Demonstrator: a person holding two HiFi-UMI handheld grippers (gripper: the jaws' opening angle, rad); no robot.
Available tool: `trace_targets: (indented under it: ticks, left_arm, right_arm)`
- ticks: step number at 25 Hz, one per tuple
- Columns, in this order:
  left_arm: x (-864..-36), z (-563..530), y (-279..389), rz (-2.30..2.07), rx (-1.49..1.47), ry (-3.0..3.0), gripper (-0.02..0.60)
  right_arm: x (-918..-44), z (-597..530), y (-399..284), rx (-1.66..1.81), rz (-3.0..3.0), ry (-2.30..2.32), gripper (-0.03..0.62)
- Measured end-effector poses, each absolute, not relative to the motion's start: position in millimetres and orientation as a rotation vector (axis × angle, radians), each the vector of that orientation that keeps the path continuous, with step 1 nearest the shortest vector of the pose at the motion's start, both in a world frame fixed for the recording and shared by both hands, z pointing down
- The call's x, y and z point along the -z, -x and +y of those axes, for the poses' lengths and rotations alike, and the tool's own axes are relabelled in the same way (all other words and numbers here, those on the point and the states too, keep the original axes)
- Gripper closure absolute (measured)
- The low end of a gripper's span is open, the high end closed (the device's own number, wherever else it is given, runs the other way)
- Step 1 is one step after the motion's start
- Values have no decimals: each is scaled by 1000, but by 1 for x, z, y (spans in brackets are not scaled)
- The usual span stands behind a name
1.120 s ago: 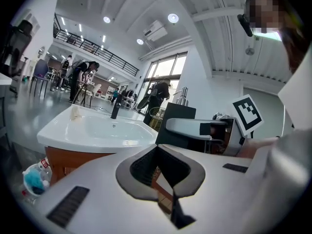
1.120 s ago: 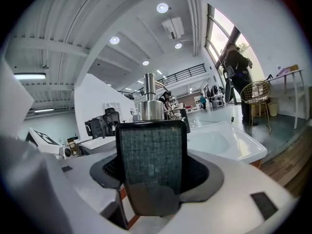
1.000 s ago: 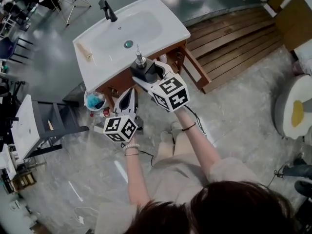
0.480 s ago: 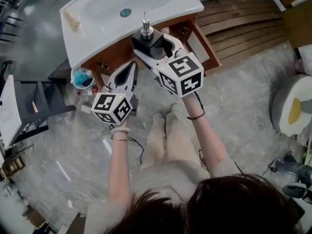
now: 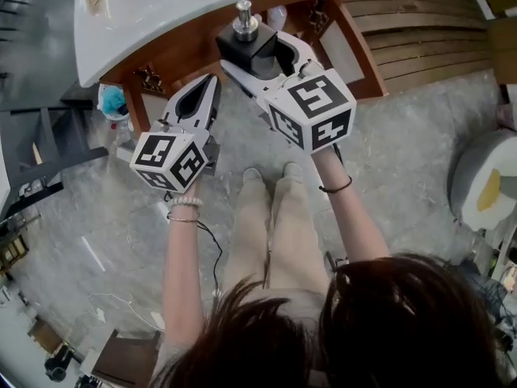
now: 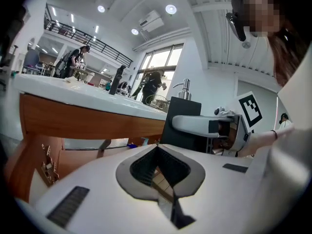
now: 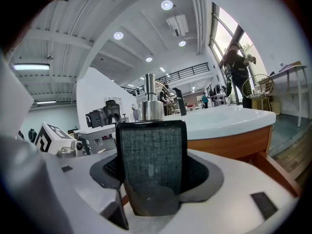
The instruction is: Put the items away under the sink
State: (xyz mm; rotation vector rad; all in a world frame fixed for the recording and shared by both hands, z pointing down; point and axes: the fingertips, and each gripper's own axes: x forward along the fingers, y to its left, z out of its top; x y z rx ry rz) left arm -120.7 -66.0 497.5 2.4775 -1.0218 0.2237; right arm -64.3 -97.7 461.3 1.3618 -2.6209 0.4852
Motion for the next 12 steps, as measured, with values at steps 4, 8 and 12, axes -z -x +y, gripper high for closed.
trace_targets:
  ticks: [4, 8, 12]
  left_arm:
    - [-521, -72, 116, -1051, -238, -2476, 578]
    - [-549, -66, 113, -1070, -233, -2469, 578]
    - [-578, -72, 114, -1102, -220, -2462, 578]
  right_arm:
    - [-486, -105, 61, -464, -2625, -1347, 272]
    - [-513, -98, 66, -447, -2649, -1324, 272]
    - [-542, -101, 70, -412, -2668, -1284, 272]
